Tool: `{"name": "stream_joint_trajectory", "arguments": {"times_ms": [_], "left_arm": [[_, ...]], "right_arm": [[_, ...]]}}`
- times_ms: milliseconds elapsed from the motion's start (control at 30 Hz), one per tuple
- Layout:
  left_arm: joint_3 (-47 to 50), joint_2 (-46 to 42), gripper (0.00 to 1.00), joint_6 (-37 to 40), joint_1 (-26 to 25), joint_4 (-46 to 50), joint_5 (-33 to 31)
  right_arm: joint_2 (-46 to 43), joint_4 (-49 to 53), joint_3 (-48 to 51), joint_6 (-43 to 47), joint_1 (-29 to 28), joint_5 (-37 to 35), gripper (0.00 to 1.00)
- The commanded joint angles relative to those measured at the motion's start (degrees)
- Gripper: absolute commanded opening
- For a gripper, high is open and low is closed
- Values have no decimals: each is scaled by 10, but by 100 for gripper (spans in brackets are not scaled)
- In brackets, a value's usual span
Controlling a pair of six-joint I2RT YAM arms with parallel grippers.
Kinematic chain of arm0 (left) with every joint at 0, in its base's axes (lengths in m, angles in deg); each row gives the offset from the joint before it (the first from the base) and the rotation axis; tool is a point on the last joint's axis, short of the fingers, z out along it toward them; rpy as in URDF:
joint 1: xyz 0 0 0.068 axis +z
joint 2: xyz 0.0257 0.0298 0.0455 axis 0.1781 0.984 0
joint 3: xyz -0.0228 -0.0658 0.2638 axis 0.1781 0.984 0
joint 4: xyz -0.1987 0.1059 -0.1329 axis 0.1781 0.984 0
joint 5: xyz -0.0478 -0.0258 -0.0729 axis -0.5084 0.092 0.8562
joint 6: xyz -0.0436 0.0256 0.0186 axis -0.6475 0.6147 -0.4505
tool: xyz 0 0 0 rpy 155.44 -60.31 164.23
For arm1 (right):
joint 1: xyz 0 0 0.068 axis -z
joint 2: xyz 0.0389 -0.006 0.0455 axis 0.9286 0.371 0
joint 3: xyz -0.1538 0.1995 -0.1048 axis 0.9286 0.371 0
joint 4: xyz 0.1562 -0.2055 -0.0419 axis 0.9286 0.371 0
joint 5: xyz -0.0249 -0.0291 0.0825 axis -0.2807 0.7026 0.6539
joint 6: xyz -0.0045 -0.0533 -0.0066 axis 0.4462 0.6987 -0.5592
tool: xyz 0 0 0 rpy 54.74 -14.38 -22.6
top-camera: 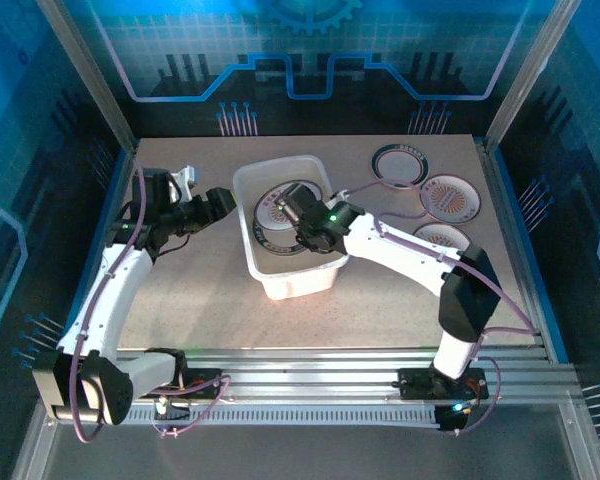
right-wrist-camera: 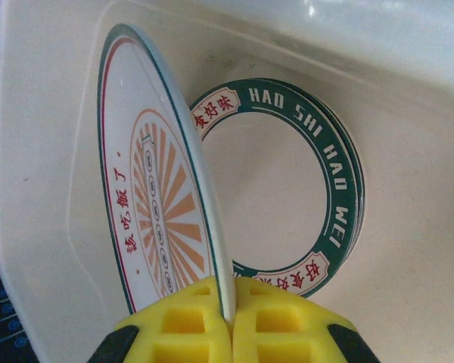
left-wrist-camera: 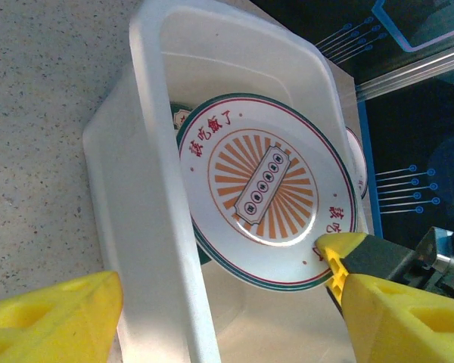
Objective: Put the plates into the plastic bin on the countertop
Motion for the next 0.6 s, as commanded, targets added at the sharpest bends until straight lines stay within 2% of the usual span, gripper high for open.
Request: {"name": "stream_joint_trajectory", "arguments": {"times_ms": [0, 567], "left_arm": [[-8, 5, 77, -6, 4, -11, 23], [-15, -9, 77, 16, -12, 24, 16]], "right_arm": [[27, 16, -31, -59, -14, -38, 0], [113, 101, -116, -162, -25, -65, 0]]}}
